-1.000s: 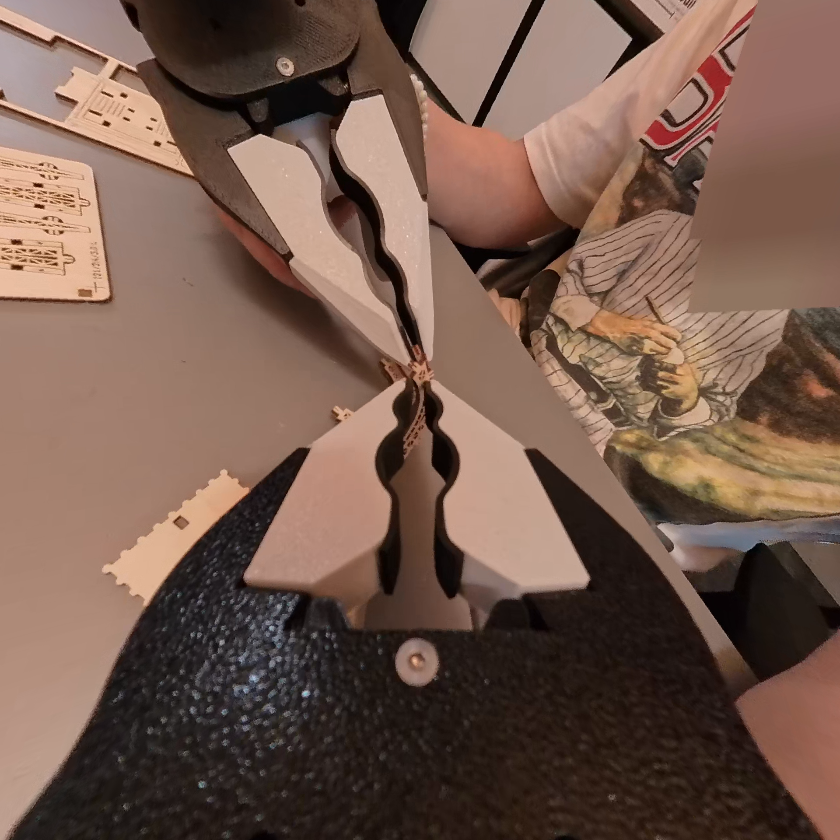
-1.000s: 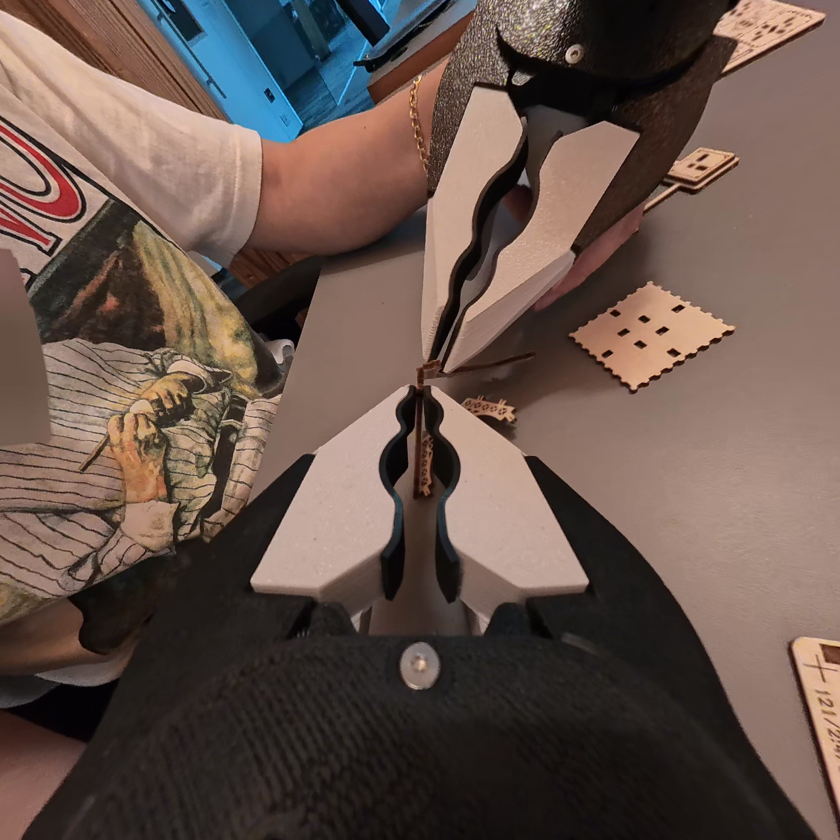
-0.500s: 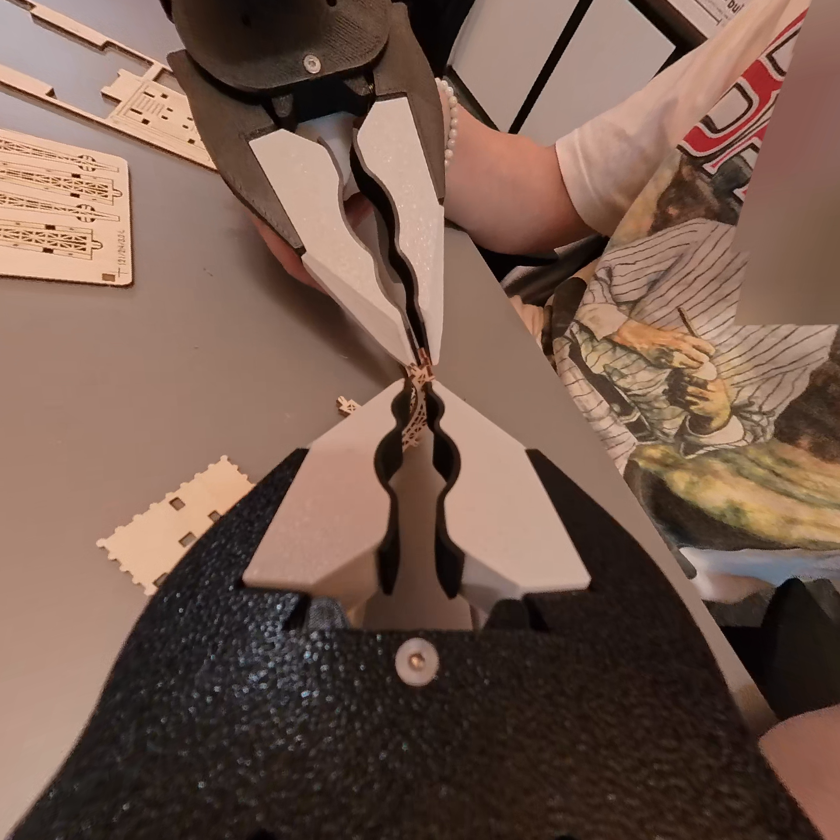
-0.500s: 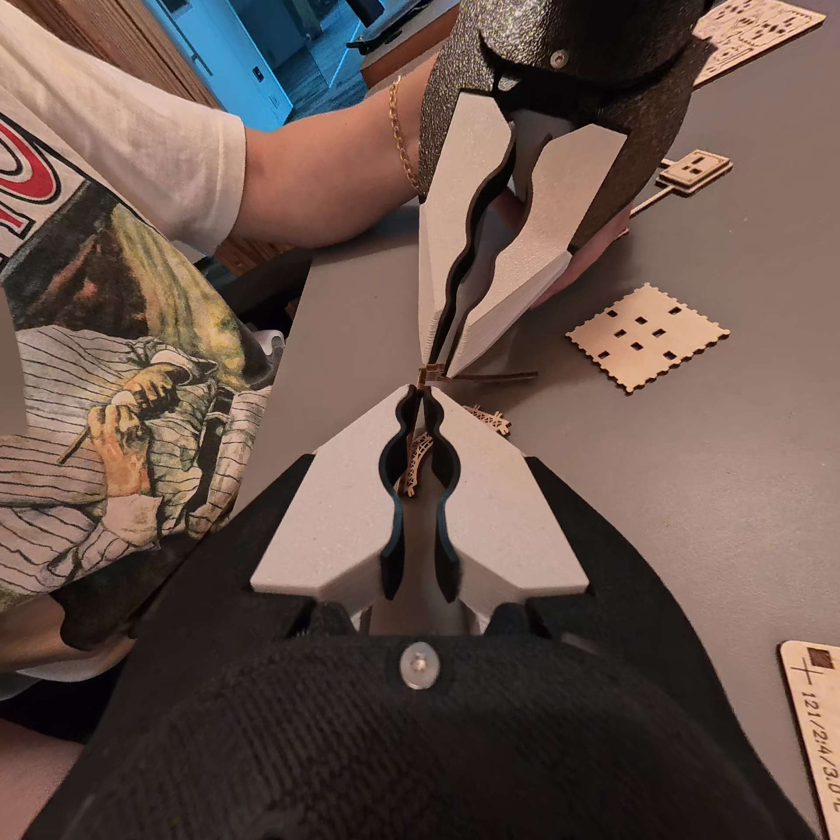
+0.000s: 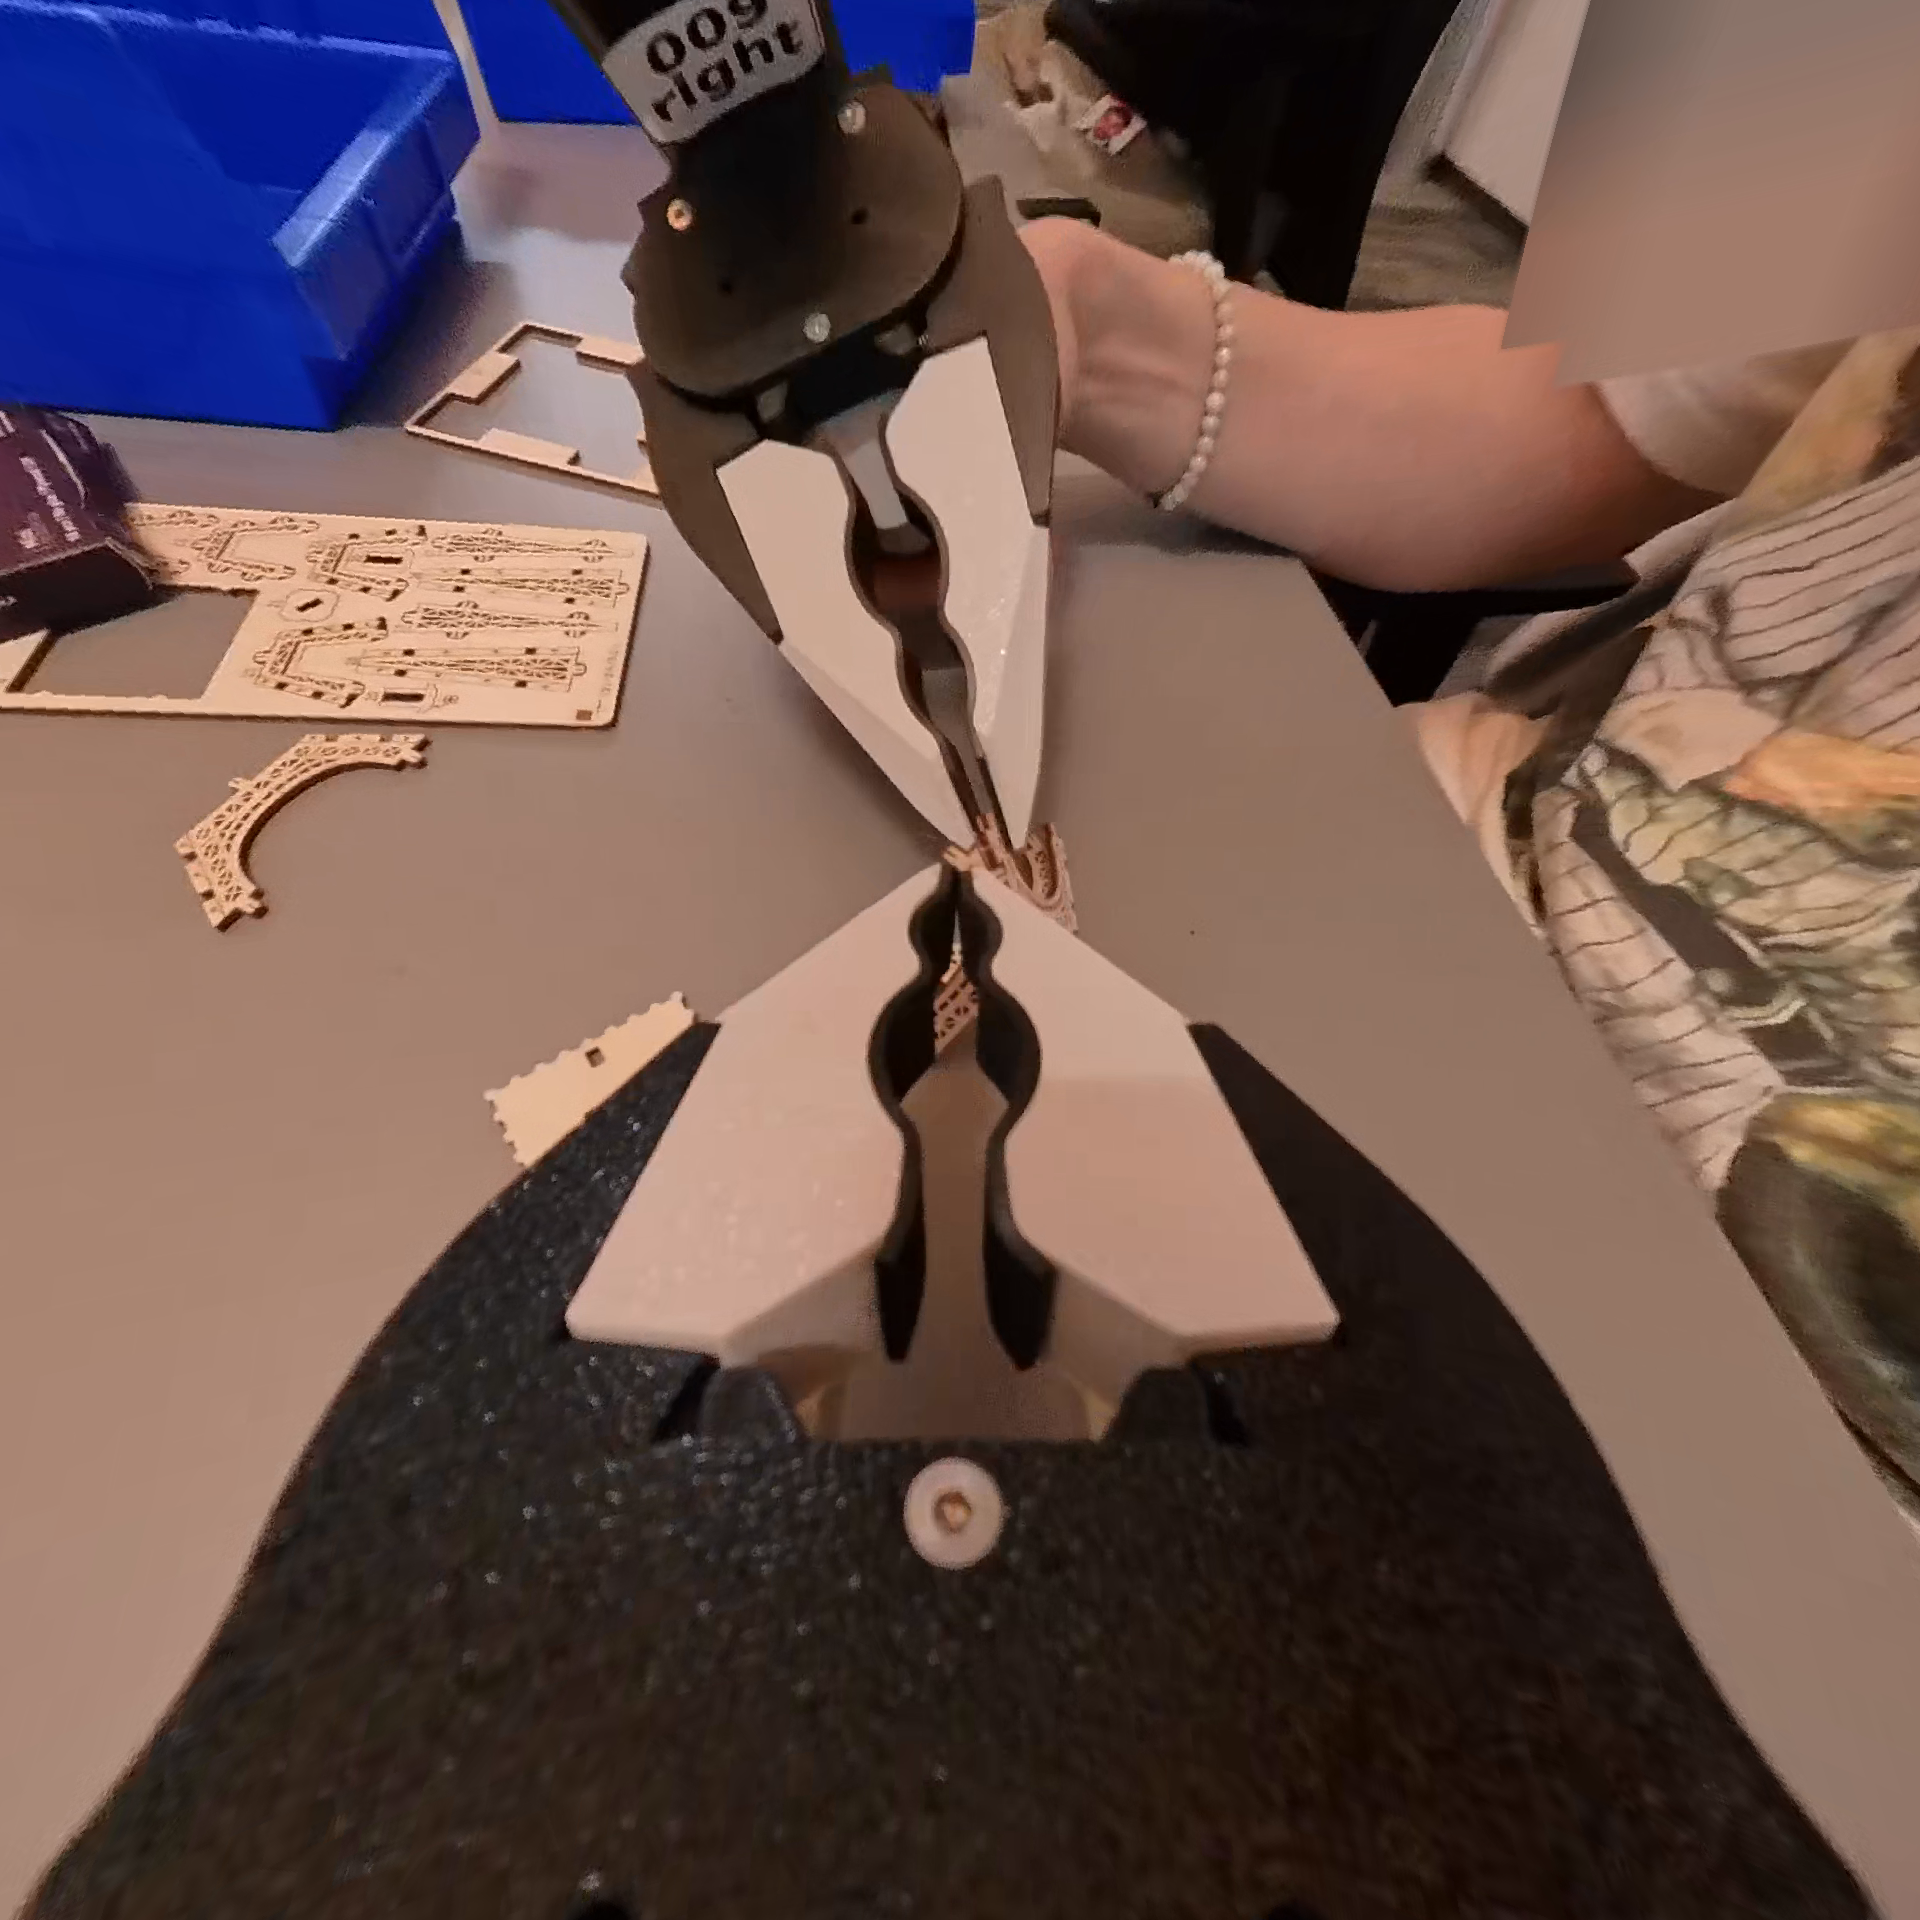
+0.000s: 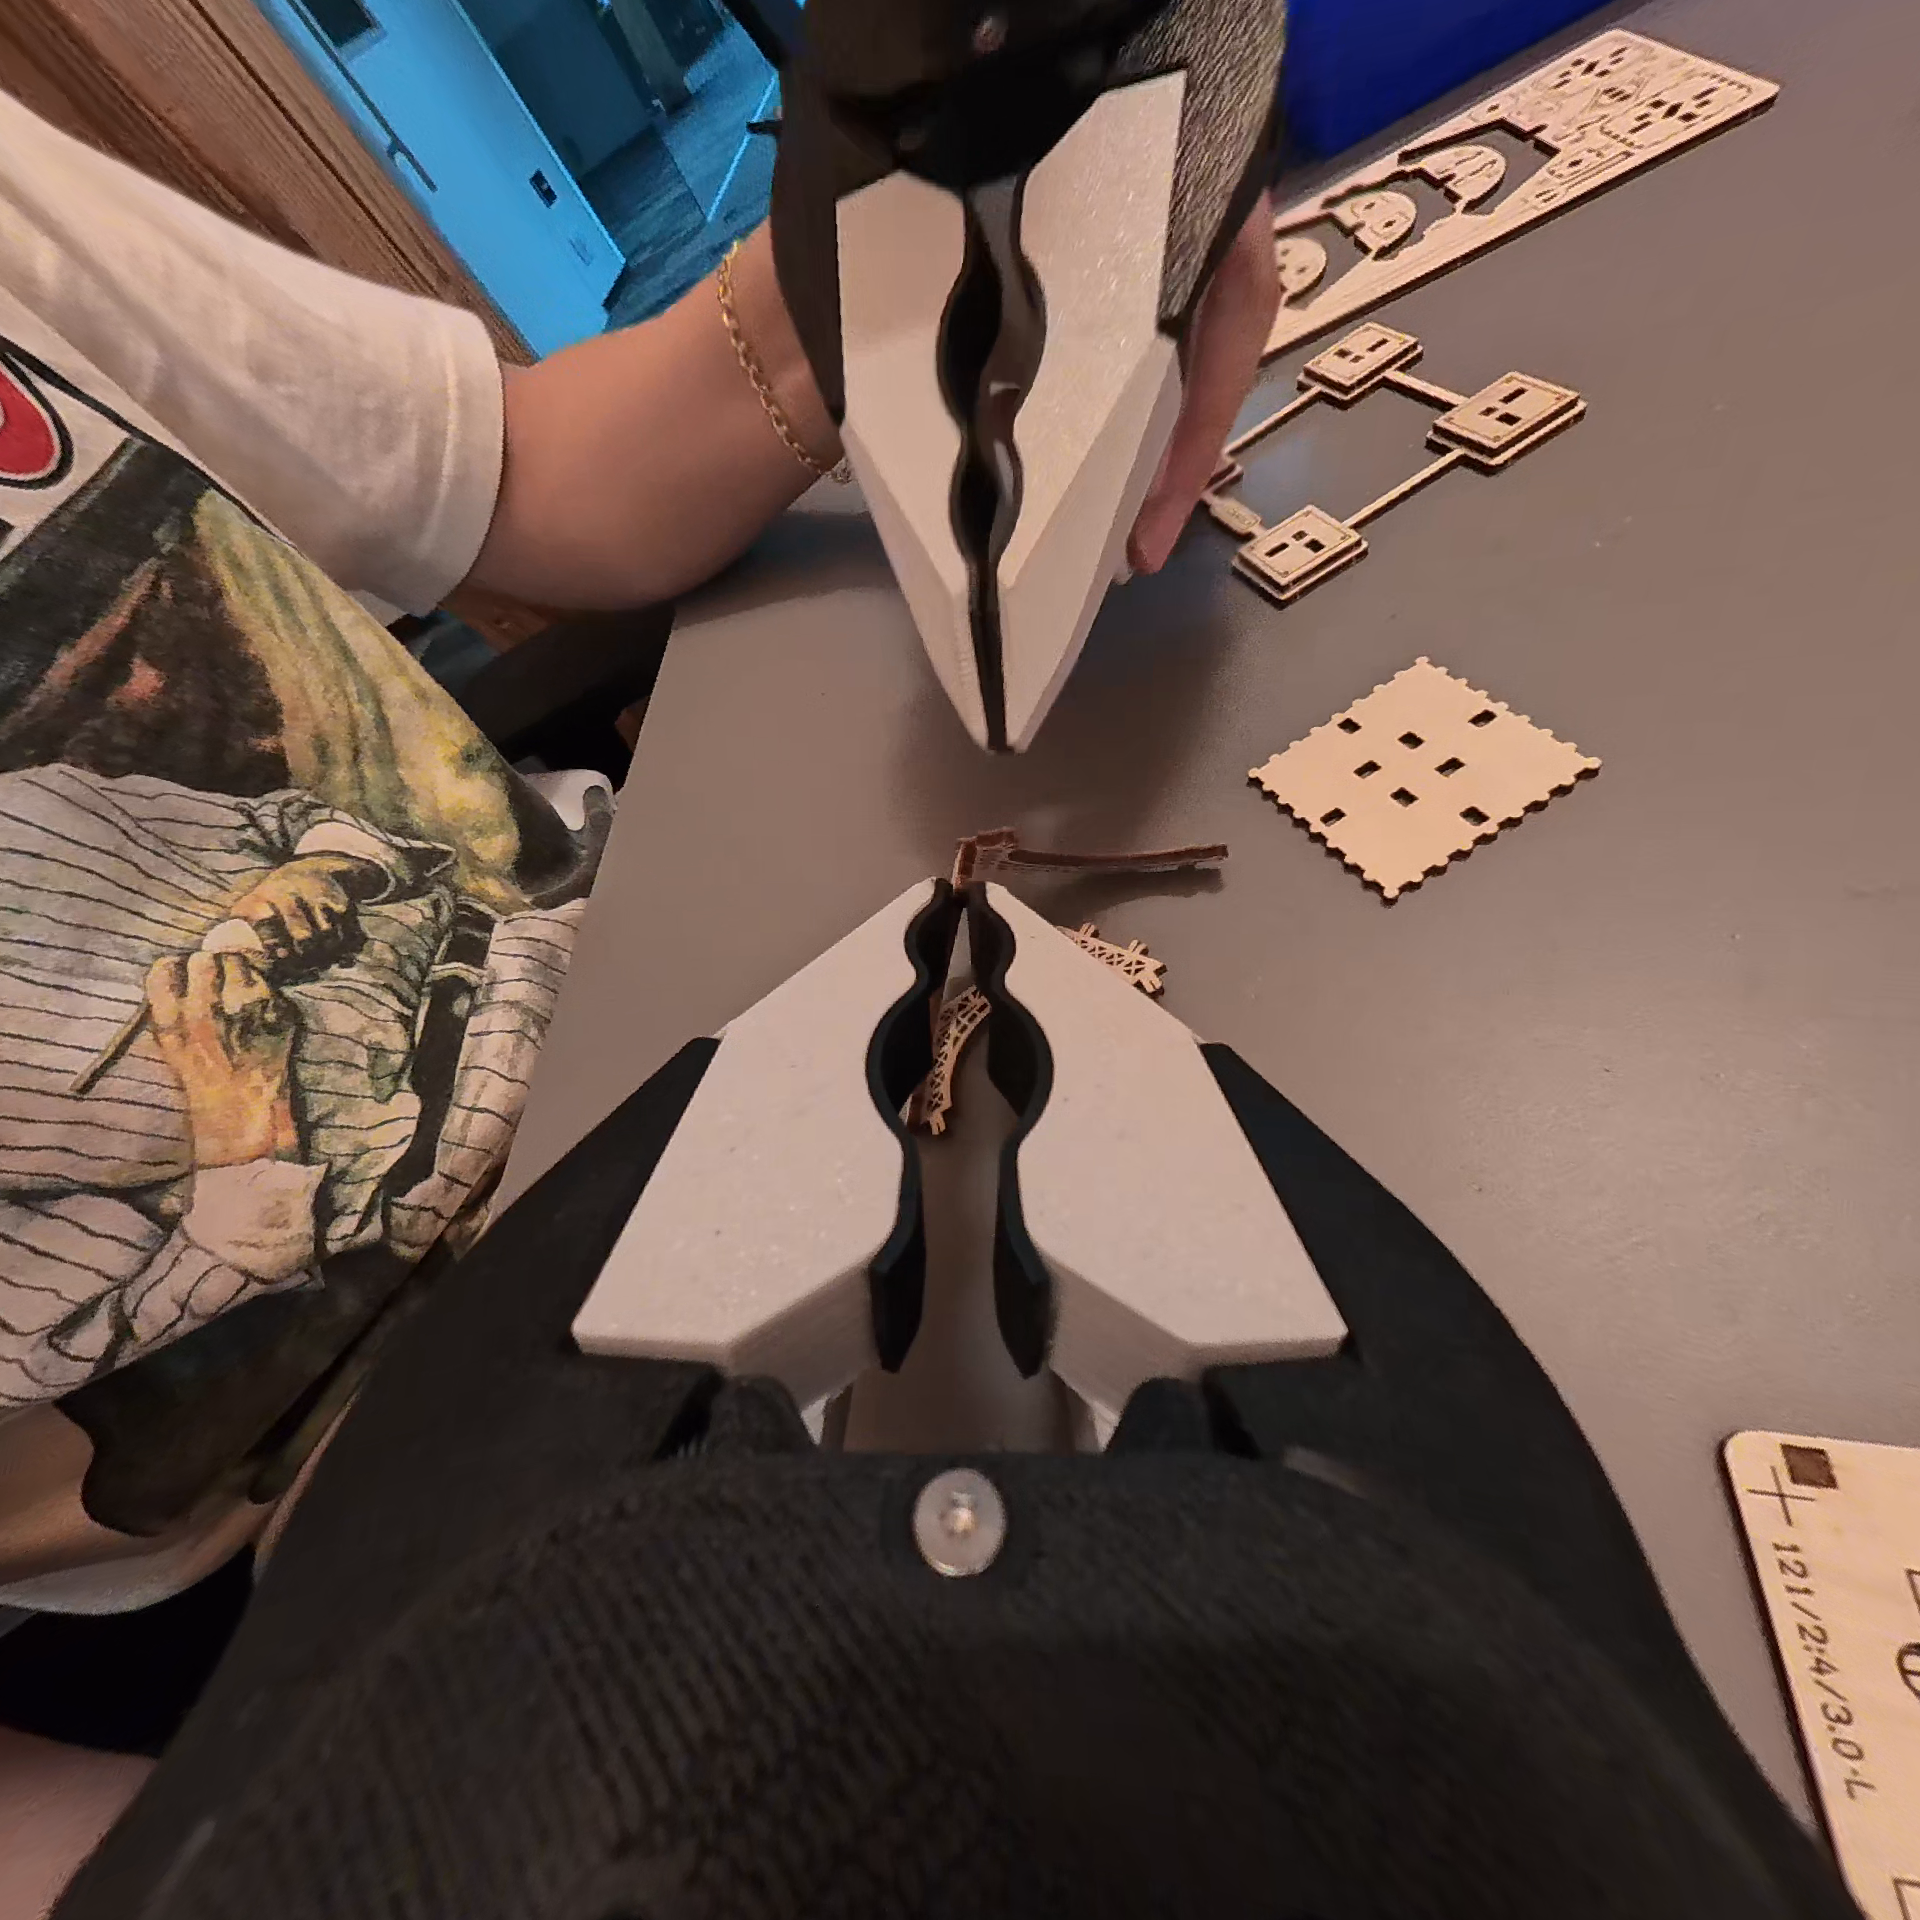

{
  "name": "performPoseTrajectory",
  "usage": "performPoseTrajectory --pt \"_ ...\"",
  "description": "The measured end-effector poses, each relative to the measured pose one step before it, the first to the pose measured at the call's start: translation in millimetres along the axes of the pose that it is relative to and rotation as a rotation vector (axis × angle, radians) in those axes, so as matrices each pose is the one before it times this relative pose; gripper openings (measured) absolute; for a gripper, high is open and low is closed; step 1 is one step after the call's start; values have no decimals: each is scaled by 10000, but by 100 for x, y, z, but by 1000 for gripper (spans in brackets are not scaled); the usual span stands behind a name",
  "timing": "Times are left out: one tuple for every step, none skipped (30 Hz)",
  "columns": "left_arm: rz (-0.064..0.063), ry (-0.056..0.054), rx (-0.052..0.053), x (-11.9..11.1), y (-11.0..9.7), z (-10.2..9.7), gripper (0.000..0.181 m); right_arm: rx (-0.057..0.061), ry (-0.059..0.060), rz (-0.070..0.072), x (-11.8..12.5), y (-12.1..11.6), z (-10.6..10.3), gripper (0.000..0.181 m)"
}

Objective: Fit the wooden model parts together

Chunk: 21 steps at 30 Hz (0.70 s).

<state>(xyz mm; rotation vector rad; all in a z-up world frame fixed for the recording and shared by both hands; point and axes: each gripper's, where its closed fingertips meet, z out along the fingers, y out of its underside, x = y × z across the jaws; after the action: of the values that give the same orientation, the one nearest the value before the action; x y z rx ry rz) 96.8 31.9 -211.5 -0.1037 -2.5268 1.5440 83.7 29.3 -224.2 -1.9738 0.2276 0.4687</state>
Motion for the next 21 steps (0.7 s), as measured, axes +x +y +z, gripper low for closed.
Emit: performPoseTrajectory --pt "14 -132 -27 54 220 198 0 -4 17 -29 10 -14 23 1" --pt "-61 35 -35 136 227 213 0 -3 -1 3 11 -4 26 1" --pt "-78 58 -1 54 166 187 0 -1 -4 -2 1 -11 -7 1" --pt "-81 -18 42 -138 75 142 0 -1 4 -4 0 0 11 1" --pt "-78 133 43 67 14 120 0 -1 14 -9 3 0 0 1" --pt "-80 138 15 88 7 146 0 -1 9 -14 0 0 0 1" --pt "-20 55 -33 2 57 150 0 -1 5 -6 3 1 10 1" --pt "33 38 -28 22 29 111 0 -9 -10 2 -15 12 -6 1" --pt "17 39 -8 42 -3 -1 0 -6 -35 -6 -54 11 -2 1" --pt "0 11 0 9 9 -20 0 -4 13 0 23 5 19 1" --pt "-7 33 34 64 3 -5 0 0 13 10 19 -3 -3 1" --pt "-15 89 66 187 -39 26 0 0 -3 13 9 1 0 1" --pt "5 -43 42 17 -35 35 0 1 5 23 30 2 -23 1" --pt "41 -109 0 -54 8 -17 0 9 29 20 57 -11 -5 1" --pt "46 -39 -18 57 3 -8 0 0 22 17 42 -3 8 1" --pt "19 -43 -43 31 -5 24 0 -9 33 -14 52 -4 8 1" --pt "37 -69 -57 -18 1 17 0 -5 4 2 12 8 -15 1" --pt "59 -37 -48 -6 4 6 0 -2 -18 11 -11 4 -2 1" --pt "1 5 -20 -6 5 5 0 -6 -6 -31 -18 6 8 1" --pt "-65 6 -1 -63 8 17 0 -17 41 -82 17 -2 -9 1" --pt "-89 -24 -16 -129 57 49 0 -33 101 -67 121 33 -5 1"
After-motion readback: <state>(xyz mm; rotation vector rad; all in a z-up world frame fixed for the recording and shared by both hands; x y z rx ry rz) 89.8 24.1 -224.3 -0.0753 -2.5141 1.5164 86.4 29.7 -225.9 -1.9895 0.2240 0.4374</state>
